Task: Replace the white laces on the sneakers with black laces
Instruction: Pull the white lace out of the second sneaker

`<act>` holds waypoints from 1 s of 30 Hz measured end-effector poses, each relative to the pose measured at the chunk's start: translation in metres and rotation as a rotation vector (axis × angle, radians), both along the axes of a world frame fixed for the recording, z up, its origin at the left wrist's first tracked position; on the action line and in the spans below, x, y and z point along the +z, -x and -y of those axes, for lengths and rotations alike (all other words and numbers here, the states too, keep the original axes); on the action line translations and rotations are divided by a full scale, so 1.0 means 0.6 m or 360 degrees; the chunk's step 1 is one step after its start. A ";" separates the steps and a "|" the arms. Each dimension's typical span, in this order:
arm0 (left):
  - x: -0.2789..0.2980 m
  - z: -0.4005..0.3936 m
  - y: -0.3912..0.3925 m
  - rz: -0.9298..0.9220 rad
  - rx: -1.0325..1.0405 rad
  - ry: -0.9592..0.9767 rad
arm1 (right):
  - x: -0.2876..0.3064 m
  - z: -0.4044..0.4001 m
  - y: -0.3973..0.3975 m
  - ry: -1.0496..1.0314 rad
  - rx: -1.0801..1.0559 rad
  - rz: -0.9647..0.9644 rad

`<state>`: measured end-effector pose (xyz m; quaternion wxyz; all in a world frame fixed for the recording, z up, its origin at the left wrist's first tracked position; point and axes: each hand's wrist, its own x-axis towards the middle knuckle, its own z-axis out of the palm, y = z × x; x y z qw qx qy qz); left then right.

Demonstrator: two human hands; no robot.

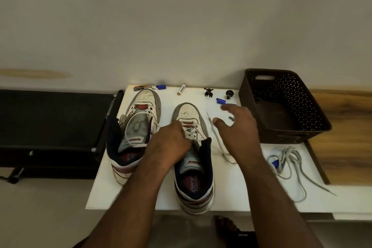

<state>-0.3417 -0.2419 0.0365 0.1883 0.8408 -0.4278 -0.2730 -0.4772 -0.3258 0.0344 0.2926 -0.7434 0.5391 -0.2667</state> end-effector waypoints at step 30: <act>-0.008 -0.052 -0.010 0.0139 0.0023 0.0094 | -0.048 -0.026 0.029 -0.0641 0.0196 0.0000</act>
